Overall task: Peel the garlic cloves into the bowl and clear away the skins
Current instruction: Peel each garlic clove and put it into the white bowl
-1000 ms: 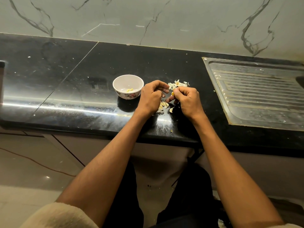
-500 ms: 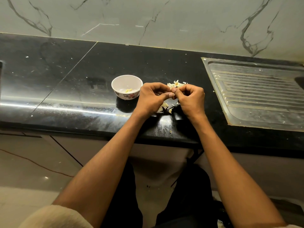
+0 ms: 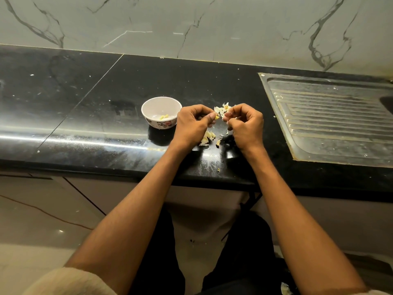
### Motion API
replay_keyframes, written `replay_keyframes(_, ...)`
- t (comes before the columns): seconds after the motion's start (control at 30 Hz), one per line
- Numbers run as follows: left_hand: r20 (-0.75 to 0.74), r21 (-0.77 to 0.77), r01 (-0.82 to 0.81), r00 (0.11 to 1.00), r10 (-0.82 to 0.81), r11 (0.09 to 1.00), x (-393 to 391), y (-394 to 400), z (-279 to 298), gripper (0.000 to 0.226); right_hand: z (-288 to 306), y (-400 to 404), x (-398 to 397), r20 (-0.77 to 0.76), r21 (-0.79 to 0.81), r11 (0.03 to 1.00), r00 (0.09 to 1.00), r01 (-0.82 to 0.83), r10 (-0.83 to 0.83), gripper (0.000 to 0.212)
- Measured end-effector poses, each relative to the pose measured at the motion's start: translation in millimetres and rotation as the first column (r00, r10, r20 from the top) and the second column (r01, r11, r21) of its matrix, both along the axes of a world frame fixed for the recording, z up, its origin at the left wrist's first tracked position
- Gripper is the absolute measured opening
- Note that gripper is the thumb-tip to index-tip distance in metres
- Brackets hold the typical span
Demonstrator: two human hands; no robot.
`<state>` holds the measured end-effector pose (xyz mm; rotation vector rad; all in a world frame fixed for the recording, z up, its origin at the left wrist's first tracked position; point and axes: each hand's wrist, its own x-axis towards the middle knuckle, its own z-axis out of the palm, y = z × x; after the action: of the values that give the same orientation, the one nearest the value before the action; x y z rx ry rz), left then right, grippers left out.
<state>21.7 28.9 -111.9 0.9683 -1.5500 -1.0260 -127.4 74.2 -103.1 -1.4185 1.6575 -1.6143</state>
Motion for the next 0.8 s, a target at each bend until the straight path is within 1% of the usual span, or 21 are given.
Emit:
replay_keyframes(0.13,0.008,0.009,0.008,1.000,-0.008,1.000,-0.5,2.0,1.6,0.006,0.2,0.7,-0.2,-0.037,-0.004,0.998,0.997,0.064,-0.064,0.021)
replay_keyframes(0.23,0.017,0.003,0.008,1.000,-0.008,1.000,0.3,3.0,2.5,0.005,-0.4,1.2,0.4,-0.039,-0.006,0.993,0.993,0.115,-0.115,0.020)
replay_keyframes(0.33,0.027,-0.006,0.006,1.000,-0.005,1.000,0.8,3.9,2.6,0.005,-0.8,-0.4,0.8,-0.065,0.012,0.988,0.986,0.152,-0.151,0.014)
replay_keyframes(0.4,0.028,-0.006,0.003,1.000,-0.002,1.000,0.7,4.3,2.9,0.005,-1.6,-1.8,0.1,-0.062,0.016,0.991,0.989,0.135,-0.134,0.012)
replay_keyframes(0.6,0.024,-0.007,0.002,1.000,-0.002,1.000,1.3,3.5,3.3,0.004,-4.2,-3.4,-3.5,0.003,0.013,0.997,0.997,0.078,-0.078,0.019)
replay_keyframes(0.8,0.023,-0.010,0.001,1.000,-0.001,1.000,1.5,3.0,2.6,0.005,-3.1,-4.0,-3.6,-0.025,0.035,0.997,0.998,0.066,-0.066,0.018)
